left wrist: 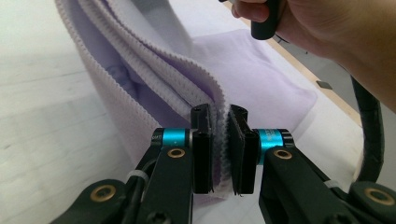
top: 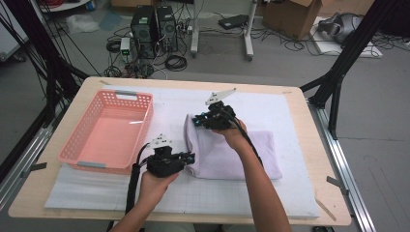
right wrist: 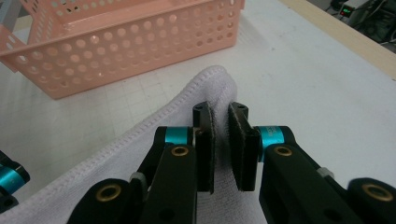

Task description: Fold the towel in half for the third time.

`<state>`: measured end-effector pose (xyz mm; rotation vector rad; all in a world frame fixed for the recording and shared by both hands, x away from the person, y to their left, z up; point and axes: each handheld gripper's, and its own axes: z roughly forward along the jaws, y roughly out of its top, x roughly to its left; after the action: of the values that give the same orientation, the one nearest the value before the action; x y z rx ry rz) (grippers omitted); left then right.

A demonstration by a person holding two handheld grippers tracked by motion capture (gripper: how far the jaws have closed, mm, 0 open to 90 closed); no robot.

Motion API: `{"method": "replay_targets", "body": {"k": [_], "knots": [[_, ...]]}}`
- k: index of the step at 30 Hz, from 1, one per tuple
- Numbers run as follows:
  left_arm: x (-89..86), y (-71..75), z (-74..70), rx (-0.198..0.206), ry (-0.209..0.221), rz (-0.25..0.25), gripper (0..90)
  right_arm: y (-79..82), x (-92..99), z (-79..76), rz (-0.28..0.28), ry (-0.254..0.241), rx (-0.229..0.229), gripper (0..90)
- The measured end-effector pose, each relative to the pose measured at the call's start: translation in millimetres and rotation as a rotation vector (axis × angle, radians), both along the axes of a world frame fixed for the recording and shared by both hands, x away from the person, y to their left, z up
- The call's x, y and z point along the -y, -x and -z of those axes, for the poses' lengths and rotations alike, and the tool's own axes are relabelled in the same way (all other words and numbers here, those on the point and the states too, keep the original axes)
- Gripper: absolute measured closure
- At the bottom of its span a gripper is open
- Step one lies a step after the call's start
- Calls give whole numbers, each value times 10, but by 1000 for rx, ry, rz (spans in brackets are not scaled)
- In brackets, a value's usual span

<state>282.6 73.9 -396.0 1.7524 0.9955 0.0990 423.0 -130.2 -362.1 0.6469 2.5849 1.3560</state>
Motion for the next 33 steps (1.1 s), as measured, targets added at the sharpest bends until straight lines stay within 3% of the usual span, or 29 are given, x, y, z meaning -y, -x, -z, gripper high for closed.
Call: {"method": "replay_targets", "body": {"k": [10, 22, 33], "knots": [[342, -81, -23, -10, -12, 49, 809, 64, 435, -3, 65, -6, 29, 815], [859, -159, -32, -15, -38, 117, 808, 146, 908, 24, 135, -6, 22, 812], [1177, -206, 38, -11, -63, 134, 800, 179, 1236, 81, 171, 36, 40, 811]]}}
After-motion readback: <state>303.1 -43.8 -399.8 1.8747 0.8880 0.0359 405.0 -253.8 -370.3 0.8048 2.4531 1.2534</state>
